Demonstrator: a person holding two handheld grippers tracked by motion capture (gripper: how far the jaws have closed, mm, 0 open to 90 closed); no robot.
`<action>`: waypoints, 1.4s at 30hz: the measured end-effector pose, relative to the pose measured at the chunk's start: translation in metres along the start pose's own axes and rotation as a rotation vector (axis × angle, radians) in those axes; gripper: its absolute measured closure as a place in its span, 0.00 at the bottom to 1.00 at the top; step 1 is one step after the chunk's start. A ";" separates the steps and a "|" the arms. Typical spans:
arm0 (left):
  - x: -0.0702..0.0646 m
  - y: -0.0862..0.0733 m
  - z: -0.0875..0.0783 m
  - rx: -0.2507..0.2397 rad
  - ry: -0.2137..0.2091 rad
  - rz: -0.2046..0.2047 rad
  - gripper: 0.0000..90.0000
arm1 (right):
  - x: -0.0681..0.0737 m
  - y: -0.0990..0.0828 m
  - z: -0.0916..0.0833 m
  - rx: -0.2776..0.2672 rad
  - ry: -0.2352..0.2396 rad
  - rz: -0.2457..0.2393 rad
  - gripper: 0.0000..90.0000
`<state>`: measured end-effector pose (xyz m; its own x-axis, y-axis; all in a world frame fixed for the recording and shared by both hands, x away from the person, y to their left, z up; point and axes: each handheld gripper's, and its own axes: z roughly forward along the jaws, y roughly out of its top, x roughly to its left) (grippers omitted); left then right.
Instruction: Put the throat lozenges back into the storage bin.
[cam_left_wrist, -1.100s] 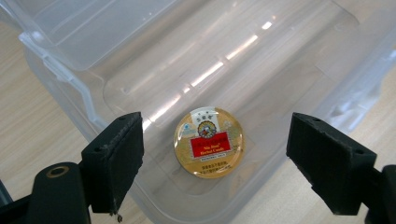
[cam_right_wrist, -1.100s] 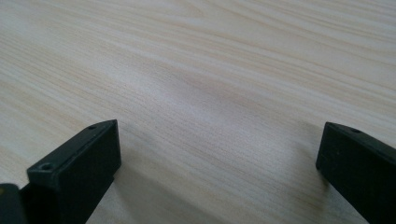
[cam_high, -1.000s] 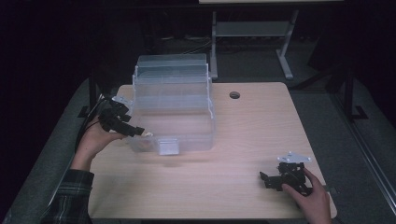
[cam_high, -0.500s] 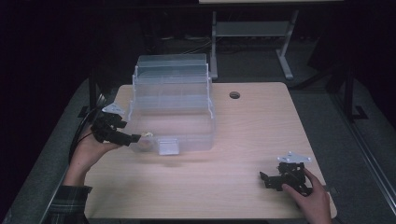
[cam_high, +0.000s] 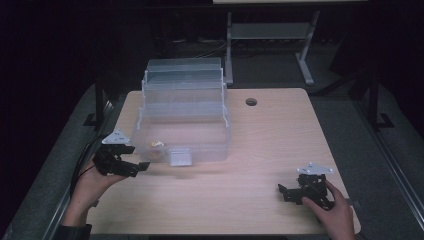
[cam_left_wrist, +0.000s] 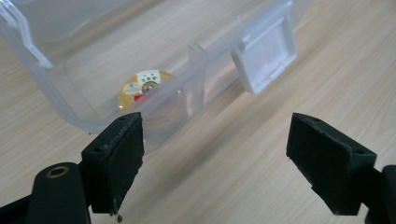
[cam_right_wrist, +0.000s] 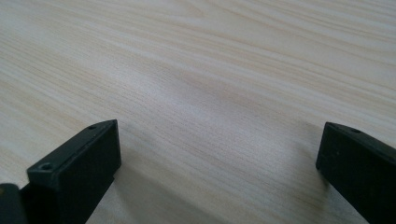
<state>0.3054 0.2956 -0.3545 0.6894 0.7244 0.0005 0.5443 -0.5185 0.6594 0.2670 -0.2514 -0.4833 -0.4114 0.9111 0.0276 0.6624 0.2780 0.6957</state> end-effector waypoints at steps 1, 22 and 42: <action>-0.001 -0.003 0.001 -0.009 -0.004 0.003 0.20 | 0.000 0.000 0.000 0.000 0.000 0.000 0.00; -0.017 -0.047 0.024 -0.057 0.010 0.038 0.20 | 0.000 0.000 0.000 0.000 0.000 0.000 0.00; -0.025 -0.077 0.053 -0.027 0.030 0.045 0.19 | 0.000 0.000 0.000 0.000 0.000 0.000 0.00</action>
<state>0.2721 0.2929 -0.4451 0.6980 0.7141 0.0533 0.4994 -0.5388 0.6784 0.2670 -0.2514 -0.4833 -0.4114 0.9110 0.0278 0.6623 0.2779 0.6958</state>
